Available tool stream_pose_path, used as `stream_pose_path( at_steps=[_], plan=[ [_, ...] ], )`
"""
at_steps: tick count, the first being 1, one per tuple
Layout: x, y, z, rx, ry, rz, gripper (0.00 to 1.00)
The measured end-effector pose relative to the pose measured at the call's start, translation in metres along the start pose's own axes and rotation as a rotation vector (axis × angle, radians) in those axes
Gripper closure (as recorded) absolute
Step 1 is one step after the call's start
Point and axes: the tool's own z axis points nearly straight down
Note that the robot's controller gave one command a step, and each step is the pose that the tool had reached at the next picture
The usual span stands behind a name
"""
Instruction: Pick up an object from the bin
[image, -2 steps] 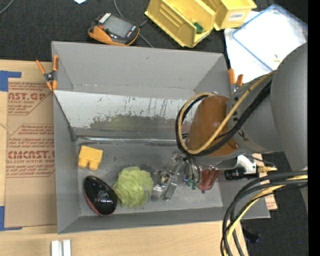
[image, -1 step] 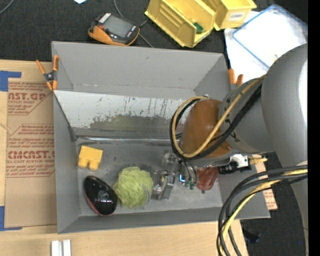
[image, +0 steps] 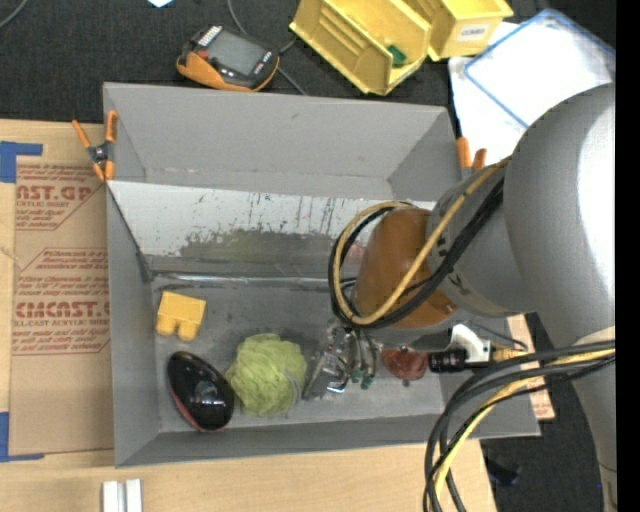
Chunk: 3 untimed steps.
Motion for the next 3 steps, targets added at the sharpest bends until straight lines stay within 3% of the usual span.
stream_pose_path(
  at_steps=[1, 2, 3],
  plan=[
    [0.000, 0.000, 0.000, 0.000, 0.000, 0.000, 1.00],
    [0.003, -0.001, -0.022, 0.005, 0.010, -0.001, 1.00],
    [0.003, -0.001, -0.051, 0.004, 0.009, -0.001, 1.00]
  ],
)
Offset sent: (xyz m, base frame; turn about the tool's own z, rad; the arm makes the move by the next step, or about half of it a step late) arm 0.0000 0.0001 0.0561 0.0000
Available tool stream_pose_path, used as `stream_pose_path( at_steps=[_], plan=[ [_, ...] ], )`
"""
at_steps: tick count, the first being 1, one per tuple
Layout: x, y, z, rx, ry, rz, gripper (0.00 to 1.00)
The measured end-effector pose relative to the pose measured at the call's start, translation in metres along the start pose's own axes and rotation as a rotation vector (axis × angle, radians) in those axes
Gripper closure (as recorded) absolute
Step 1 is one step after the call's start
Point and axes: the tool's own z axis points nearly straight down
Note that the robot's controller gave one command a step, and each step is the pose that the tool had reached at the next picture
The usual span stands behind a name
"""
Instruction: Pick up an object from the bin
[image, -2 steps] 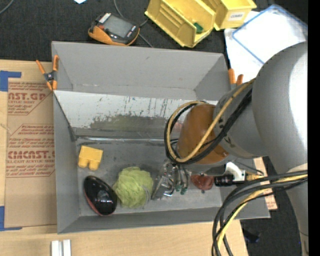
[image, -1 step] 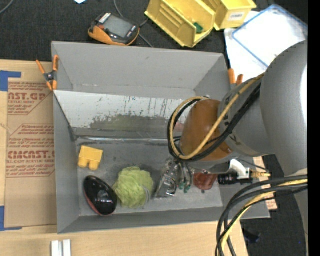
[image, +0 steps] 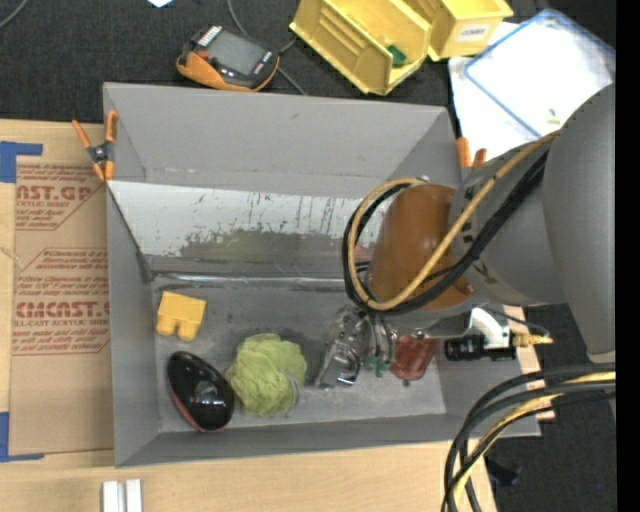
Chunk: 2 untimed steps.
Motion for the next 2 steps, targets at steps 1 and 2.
stream_pose_path(
  at_steps=[1, 2],
  plan=[
    [0.001, 0.000, -0.031, 0.000, 0.001, -0.001, 1.00],
    [0.001, 0.000, -0.053, 0.000, 0.001, -0.001, 1.00]
  ],
)
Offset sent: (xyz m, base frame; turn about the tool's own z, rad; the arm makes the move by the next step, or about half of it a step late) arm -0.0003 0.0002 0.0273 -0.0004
